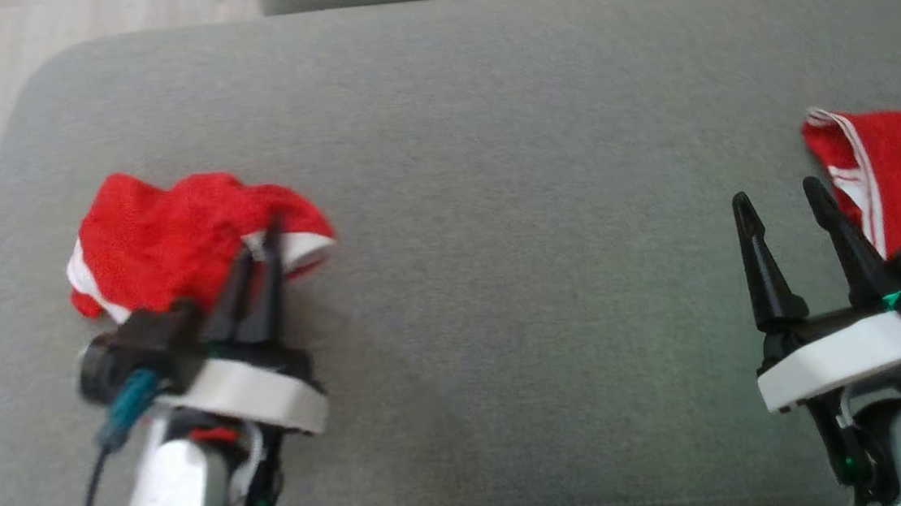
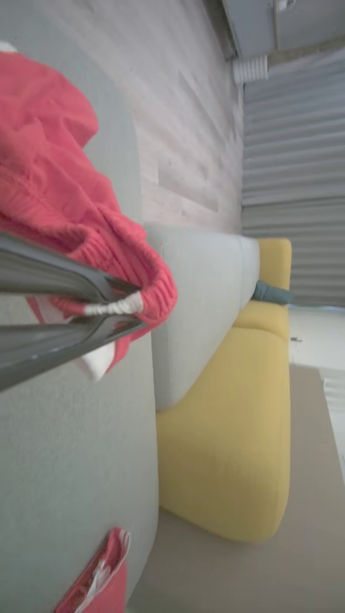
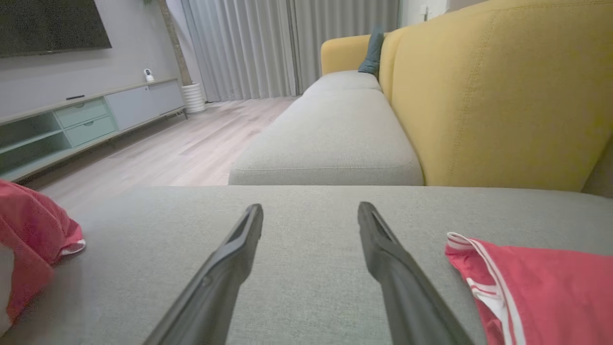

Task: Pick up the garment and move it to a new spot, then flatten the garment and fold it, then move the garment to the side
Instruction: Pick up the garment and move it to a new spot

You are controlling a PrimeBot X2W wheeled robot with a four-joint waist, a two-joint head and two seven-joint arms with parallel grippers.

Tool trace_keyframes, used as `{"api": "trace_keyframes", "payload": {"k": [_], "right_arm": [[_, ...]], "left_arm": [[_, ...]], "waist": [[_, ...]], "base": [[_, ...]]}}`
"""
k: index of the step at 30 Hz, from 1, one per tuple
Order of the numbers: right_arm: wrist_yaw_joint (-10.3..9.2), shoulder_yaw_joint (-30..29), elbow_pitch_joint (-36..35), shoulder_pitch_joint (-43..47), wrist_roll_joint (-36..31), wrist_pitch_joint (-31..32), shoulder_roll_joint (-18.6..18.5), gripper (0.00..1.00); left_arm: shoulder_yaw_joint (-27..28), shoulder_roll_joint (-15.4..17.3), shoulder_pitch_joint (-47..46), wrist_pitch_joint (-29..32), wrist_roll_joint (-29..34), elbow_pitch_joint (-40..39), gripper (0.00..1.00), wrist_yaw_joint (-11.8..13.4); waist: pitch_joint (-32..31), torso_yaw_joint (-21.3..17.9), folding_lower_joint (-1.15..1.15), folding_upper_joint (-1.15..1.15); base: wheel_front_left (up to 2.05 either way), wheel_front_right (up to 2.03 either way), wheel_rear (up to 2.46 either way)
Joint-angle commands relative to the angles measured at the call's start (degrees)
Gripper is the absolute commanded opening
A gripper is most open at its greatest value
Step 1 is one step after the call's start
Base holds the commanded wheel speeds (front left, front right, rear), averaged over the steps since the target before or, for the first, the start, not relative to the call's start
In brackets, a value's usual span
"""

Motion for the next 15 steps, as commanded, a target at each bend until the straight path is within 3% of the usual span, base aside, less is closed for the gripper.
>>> {"api": "trace_keyframes", "payload": {"k": [1, 9, 15], "right_arm": [[-0.05, 1.45, -2.28, -2.54, 0.54, -0.63, -0.19, 1.00], [-0.05, 2.42, -1.48, -5.00, 2.19, -2.94, -0.19, 1.00], [-0.05, 2.37, -0.17, -5.92, 3.66, -5.31, -0.19, 1.00]], "left_arm": [[0.16, 0.06, -4.07, 0.23, -0.09, -1.76, 0.00, -0.70], [-10.28, -1.30, -14.01, 0.06, 1.26, 0.87, 0.00, -3.04], [-14.60, -1.61, -18.87, 0.29, 1.39, 5.67, 0.00, -3.60]], "waist": [[2.61, -3.45, 0.00, 0.00], [9.34, -14.18, 0.00, 0.00], [13.57, -18.94, 0.00, 0.00]], "base": [[0.00, 0.00, 0.00], [0.00, 0.00, 0.00], [0.00, 0.00, 0.00]]}}
